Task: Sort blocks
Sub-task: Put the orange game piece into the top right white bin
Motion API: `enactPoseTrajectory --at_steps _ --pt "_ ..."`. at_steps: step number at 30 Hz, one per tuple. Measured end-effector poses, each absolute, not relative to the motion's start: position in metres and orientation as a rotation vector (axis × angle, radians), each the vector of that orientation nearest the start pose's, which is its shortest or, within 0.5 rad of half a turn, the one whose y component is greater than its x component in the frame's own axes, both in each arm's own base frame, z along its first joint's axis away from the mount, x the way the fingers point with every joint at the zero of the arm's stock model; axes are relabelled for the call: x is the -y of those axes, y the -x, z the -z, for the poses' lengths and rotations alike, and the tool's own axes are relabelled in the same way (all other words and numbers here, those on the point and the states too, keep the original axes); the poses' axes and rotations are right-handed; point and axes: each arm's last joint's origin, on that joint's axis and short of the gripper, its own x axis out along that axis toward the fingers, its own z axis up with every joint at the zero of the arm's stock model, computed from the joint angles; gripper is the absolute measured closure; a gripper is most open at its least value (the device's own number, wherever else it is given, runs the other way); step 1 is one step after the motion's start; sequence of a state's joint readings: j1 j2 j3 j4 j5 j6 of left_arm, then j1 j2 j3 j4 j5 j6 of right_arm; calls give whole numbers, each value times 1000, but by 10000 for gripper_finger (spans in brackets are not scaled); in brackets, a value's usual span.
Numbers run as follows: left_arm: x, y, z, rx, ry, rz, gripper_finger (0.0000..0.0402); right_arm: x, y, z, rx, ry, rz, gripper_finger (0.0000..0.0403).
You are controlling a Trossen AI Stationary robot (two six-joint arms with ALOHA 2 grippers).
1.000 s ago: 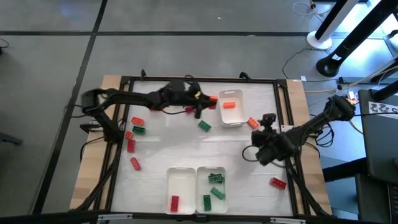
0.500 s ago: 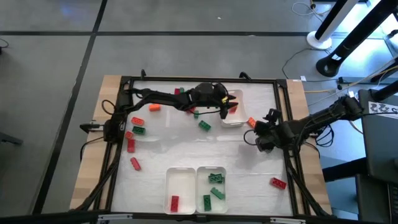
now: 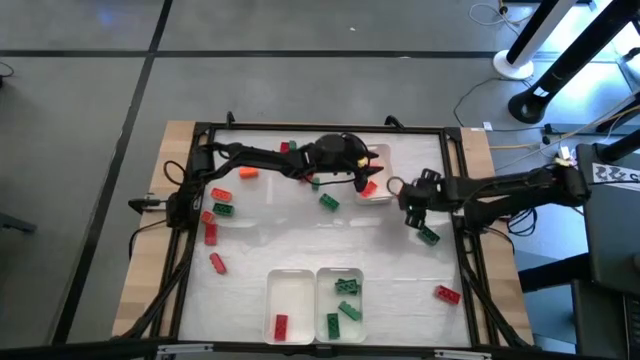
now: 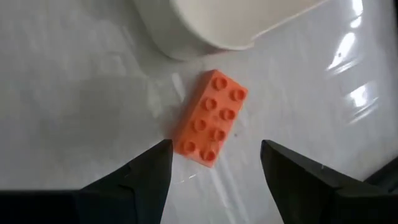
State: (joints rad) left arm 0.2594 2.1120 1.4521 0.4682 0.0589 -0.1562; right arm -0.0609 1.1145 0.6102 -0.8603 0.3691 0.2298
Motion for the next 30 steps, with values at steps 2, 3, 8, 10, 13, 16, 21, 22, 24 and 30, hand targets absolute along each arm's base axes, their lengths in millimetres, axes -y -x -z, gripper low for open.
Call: enactPoseTrajectory --at_steps 2,3,8,10,13,16,21,22,24,30 --pt "-120 -466 -207 -190 188 -210 183 29 -164 -181 -1319 -31 523 159" --pt "-119 -466 -206 -197 189 -211 183 33 -163 -181 -1328 -55 520 159" --pt "-116 -466 -202 -243 195 -202 183 50 -162 -181 -1319 -145 489 159" --pt "-114 -466 -201 -257 197 -198 183 56 -163 -182 -1291 -196 470 159" --pt "-113 -465 -199 -275 200 -197 183 62 -163 -182 -1263 -277 440 159" --pt "-113 -465 -198 -294 191 -196 183 67 -160 -182 -1266 -309 455 159" --pt "-113 -465 -197 -301 168 -192 183 72 -160 -181 -1256 -337 479 159" --pt "-113 -465 -197 -301 165 -192 183 72 -160 -180 -1256 -344 471 159" --pt "-113 -465 -197 -302 156 -190 183 72 -162 -178 -1266 -355 458 159" --pt "-113 -464 -197 -308 150 -190 183 75 -169 -167 -1314 -368 453 159"
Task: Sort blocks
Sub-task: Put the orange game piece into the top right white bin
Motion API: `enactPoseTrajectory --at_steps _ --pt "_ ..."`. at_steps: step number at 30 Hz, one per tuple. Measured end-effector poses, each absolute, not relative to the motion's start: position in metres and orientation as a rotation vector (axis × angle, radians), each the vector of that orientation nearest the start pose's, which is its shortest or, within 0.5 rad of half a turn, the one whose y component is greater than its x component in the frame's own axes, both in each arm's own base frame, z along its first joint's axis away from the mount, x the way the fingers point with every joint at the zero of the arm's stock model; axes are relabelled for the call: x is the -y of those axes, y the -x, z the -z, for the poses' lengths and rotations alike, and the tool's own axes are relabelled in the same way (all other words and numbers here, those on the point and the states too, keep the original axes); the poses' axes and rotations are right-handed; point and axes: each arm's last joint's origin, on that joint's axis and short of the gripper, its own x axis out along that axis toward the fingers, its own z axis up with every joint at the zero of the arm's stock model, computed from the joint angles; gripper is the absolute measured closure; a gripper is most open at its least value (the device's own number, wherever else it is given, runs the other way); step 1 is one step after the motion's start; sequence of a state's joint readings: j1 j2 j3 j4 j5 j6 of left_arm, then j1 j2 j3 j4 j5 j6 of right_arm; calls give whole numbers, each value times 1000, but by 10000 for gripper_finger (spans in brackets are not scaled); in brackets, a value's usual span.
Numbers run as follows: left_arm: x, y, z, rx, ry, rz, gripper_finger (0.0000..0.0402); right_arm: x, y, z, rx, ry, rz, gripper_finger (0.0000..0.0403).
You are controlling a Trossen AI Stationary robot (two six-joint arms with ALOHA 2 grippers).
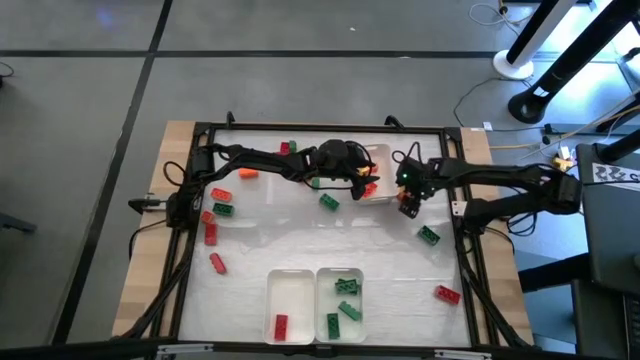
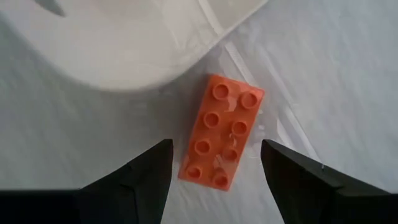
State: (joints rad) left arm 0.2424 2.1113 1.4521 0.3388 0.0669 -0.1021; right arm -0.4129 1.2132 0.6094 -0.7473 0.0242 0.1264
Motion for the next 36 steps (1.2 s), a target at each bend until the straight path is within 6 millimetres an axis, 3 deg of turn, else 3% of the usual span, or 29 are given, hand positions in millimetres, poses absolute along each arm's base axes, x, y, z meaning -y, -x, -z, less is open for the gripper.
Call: enactPoseTrajectory --at_steps 10,17,19,26,36 --pt "-113 -463 -197 -323 154 -191 183 79 -179 -145 -1409 -376 451 164" --pt "-109 -449 -219 -420 65 -173 183 79 -180 -143 -1421 -368 417 245" --pt "-107 -441 -227 -476 47 -165 183 79 -180 -143 -1420 -375 407 264" --pt "-96 -399 -259 -725 49 -143 183 75 -175 -146 -1500 -418 339 264" --pt "-79 -326 -293 -1075 142 -147 183 72 -169 -183 -1736 -430 269 258"
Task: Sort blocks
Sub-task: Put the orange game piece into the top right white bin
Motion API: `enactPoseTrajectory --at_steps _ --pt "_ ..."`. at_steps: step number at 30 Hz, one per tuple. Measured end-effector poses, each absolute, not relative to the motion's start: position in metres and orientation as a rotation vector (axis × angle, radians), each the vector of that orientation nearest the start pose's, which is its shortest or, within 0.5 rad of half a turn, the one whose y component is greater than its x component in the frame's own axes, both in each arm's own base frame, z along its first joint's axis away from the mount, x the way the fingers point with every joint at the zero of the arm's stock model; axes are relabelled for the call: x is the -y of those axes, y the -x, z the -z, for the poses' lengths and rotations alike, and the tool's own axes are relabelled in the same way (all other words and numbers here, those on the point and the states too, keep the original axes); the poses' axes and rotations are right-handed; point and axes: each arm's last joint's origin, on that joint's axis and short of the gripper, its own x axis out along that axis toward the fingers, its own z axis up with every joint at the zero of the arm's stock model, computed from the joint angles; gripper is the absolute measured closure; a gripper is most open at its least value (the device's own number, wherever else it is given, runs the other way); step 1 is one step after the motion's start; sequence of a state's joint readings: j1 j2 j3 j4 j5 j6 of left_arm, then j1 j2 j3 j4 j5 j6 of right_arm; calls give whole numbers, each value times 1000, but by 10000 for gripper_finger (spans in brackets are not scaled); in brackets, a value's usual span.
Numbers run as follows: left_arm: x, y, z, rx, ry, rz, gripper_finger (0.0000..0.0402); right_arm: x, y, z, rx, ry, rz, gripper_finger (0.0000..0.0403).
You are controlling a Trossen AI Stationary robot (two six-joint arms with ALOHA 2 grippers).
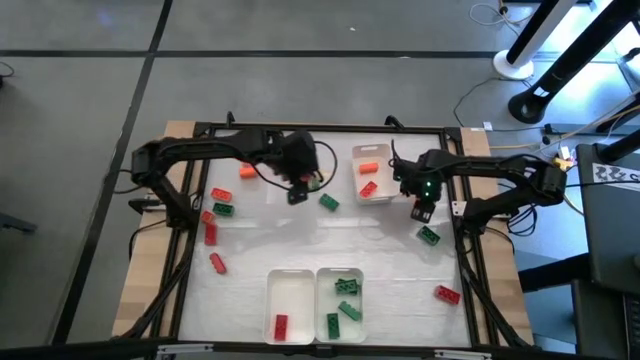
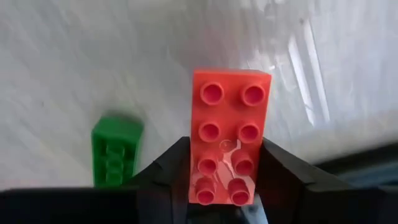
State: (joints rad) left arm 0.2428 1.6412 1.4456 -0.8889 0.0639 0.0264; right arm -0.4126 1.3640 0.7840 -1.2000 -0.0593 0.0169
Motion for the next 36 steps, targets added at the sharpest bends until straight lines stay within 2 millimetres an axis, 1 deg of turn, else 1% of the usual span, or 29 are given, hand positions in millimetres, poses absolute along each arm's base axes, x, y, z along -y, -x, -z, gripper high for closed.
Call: enactPoseTrajectory --at_steps 3,8,13,16,18,21,25,28,32,36 --pt "-75 -311 -293 -1153 180 -160 183 74 -171 -197 -1755 -408 266 262" --pt "-69 -288 -281 -1300 222 -169 183 79 -183 -225 -1699 -367 251 256" --pt "-59 -265 -261 -1499 266 -173 183 85 -196 -260 -1593 -297 257 259" --pt "-51 -252 -247 -1632 340 -230 183 90 -203 -280 -1517 -227 298 258" --pt "-44 -244 -239 -1715 389 -286 183 93 -209 -288 -1441 -187 320 255" --pt "-34 -231 -227 -1831 451 -390 183 98 -220 -291 -1321 -141 323 254" --pt "-20 -219 -216 -1936 487 -514 183 104 -235 -284 -1230 -87 288 254" --pt "-11 -213 -209 -1969 493 -583 183 108 -244 -277 -1209 -64 279 249" --pt "0 -207 -203 -2001 498 -660 183 112 -252 -267 -1229 -57 278 241" --pt "8 -203 -198 -2025 522 -686 183 114 -258 -257 -1274 -19 239 235"
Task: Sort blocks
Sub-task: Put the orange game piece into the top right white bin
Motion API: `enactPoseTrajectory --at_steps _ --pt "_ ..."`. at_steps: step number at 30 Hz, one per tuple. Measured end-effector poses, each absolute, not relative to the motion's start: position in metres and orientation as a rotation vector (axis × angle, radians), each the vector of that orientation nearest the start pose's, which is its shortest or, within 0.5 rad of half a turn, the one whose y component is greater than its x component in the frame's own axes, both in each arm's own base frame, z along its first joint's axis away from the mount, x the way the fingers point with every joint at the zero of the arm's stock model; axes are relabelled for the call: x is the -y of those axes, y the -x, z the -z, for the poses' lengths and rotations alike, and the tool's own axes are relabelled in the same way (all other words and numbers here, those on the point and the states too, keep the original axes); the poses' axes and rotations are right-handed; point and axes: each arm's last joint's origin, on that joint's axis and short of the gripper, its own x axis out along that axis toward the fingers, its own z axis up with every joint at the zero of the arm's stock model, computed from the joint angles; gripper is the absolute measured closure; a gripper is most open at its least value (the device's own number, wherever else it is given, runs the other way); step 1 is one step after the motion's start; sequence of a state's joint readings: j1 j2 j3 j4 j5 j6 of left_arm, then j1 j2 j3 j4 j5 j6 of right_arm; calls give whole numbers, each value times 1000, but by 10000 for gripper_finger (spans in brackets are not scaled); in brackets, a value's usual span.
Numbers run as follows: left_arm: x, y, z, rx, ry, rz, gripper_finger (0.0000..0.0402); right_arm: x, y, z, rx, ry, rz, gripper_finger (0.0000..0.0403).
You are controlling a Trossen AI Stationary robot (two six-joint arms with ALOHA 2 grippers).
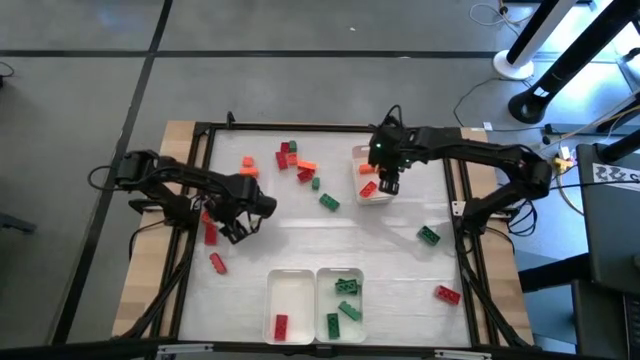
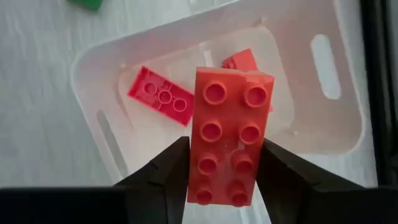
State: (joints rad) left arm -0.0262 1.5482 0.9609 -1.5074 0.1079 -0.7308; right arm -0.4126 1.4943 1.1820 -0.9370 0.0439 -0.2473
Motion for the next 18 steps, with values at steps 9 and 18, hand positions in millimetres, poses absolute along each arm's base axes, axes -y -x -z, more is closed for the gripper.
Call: enactPoseTrajectory --at_steps 9,18 --pt "27 -200 -197 -2042 566 -715 183 120 -268 -235 -1366 9 243 233" --pt "47 -197 -197 -2038 598 -780 183 123 -273 -222 -1413 9 243 233"
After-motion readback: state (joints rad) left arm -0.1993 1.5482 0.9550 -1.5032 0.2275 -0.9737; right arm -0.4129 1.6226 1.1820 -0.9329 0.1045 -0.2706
